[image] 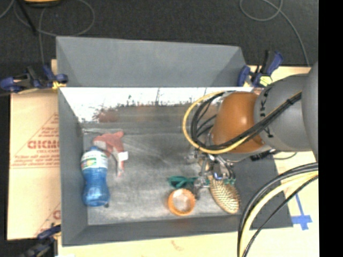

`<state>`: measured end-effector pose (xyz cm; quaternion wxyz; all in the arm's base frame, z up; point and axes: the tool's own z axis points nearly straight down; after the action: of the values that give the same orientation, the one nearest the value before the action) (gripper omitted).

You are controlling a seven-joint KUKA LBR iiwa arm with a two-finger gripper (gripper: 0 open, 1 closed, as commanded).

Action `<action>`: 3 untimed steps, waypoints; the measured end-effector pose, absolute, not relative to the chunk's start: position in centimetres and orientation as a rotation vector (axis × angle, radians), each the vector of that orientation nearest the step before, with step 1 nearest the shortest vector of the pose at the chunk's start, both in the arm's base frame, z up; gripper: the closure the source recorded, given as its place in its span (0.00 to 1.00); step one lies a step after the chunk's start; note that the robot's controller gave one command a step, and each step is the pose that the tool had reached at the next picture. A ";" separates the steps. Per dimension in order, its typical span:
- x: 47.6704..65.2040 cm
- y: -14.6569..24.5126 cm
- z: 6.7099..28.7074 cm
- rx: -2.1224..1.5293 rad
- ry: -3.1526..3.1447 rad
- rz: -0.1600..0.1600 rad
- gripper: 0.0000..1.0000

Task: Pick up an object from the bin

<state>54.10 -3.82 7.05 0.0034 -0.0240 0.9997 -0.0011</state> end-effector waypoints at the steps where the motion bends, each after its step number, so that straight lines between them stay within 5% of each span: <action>1: 53.1 -3.1 7.3 0.160 3.129 -0.002 1.00; 3: 53.0 -3.1 7.8 0.158 3.133 -0.002 1.00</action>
Offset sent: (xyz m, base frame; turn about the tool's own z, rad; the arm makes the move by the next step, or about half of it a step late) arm 0.0000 0.0000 0.0000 0.0000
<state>52.99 -3.11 7.83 0.0024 0.0504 0.9987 -0.0006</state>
